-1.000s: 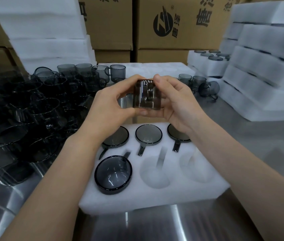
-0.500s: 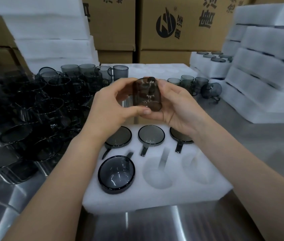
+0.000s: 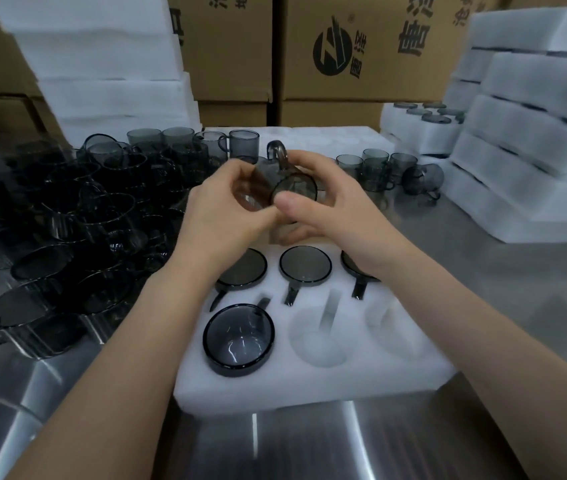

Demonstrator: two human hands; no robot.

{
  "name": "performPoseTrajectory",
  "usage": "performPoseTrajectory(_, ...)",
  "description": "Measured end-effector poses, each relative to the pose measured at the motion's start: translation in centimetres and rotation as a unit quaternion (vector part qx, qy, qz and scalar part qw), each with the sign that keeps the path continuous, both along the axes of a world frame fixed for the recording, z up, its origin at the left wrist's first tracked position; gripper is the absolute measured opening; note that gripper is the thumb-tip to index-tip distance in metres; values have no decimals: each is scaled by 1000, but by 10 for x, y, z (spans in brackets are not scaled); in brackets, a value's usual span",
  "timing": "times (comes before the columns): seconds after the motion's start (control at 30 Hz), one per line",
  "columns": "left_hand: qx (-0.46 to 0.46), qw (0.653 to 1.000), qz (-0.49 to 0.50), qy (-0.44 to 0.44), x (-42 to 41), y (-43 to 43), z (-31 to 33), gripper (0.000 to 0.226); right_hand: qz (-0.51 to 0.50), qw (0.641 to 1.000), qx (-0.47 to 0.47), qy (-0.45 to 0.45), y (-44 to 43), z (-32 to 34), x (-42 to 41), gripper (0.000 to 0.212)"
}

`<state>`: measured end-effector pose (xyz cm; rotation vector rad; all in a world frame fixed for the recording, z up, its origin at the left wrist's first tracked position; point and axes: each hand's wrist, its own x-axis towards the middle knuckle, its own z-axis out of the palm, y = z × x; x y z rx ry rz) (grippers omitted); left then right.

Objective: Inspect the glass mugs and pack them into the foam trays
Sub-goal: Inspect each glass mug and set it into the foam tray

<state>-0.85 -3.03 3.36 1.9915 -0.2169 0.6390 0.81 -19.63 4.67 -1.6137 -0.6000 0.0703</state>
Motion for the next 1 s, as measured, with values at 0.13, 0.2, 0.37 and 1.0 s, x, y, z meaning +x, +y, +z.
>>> performPoseTrajectory(0.13,66,993,-89,34,-5,-2,1,56,-110,991,-62,-34,-6,6,1,53)
performPoseTrajectory(0.2,45,992,-108,36,-4,-2,-1,50,-144,986,-78,-43,-10,11,-1,38)
performPoseTrajectory(0.37,-34,994,-83,68,4,6,-8,22,-250,955,-127,-94,-23,24,-28,48)
performPoseTrajectory(1.0,-42,987,-29,152,15,12,-16,15,-213,833,-475,-188,0,21,-111,53)
